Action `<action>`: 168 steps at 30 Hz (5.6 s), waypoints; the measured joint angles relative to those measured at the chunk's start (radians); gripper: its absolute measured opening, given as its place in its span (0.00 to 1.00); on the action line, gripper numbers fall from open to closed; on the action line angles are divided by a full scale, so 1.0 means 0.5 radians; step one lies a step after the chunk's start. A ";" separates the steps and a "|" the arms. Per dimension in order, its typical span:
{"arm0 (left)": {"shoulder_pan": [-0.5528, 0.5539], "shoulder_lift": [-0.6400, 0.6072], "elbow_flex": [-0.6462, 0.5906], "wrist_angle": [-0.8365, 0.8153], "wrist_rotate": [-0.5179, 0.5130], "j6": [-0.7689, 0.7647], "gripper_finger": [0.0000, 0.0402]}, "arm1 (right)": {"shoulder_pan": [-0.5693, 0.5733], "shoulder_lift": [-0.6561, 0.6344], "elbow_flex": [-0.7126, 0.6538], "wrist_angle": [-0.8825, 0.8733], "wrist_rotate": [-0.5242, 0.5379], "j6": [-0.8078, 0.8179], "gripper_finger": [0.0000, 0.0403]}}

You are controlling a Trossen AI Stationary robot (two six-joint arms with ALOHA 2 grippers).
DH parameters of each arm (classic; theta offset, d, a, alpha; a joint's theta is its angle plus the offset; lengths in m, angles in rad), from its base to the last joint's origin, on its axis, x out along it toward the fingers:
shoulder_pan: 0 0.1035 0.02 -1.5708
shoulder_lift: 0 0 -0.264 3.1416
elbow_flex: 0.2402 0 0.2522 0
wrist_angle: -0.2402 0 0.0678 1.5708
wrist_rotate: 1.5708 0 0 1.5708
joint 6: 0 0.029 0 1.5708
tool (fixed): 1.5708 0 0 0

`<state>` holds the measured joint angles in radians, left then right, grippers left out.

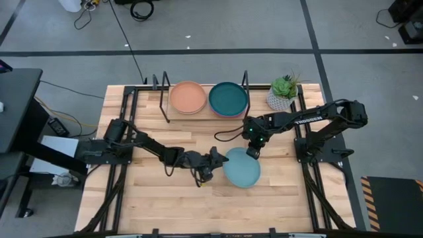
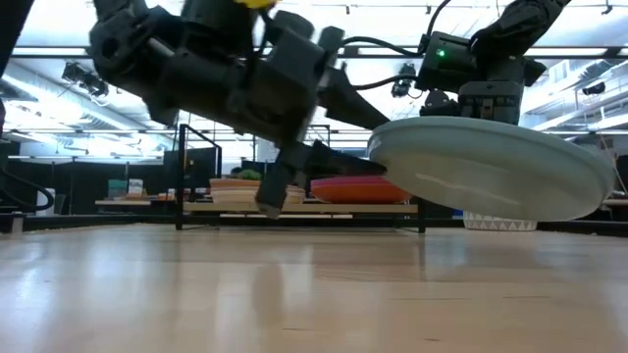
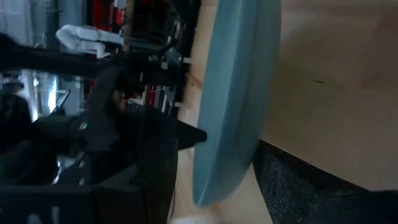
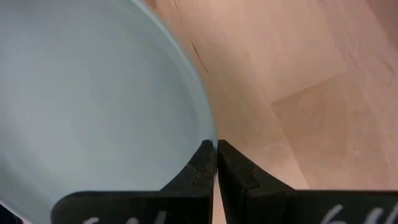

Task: Place and stack plates onto a shelf
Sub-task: Stack the light blue plate on top of the brown plate on the shelf, then return to Home Position

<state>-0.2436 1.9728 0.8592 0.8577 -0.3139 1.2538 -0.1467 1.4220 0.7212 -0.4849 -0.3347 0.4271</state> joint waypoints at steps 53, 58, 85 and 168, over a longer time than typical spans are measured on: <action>0.573 -0.752 -0.101 -1.346 -1.104 -1.049 0.16 | 0.676 -0.613 -0.440 0.911 1.359 -0.179 0.27; 0.805 -0.752 -0.094 -1.550 -1.133 -1.030 0.16 | 0.779 -0.613 -0.497 0.976 1.483 -0.178 0.27; 1.034 -0.896 0.257 -2.603 -0.111 -1.686 0.40 | 0.854 -0.613 -0.560 1.117 1.511 -0.180 0.27; 0.509 -3.945 -1.701 -1.221 0.353 -2.417 0.05 | 0.569 -2.427 -1.359 1.073 1.788 -0.028 0.26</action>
<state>0.0111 0.0002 0.0086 0.2472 -0.1372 0.0453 0.1378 0.2084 0.0417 0.0515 0.5593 0.4131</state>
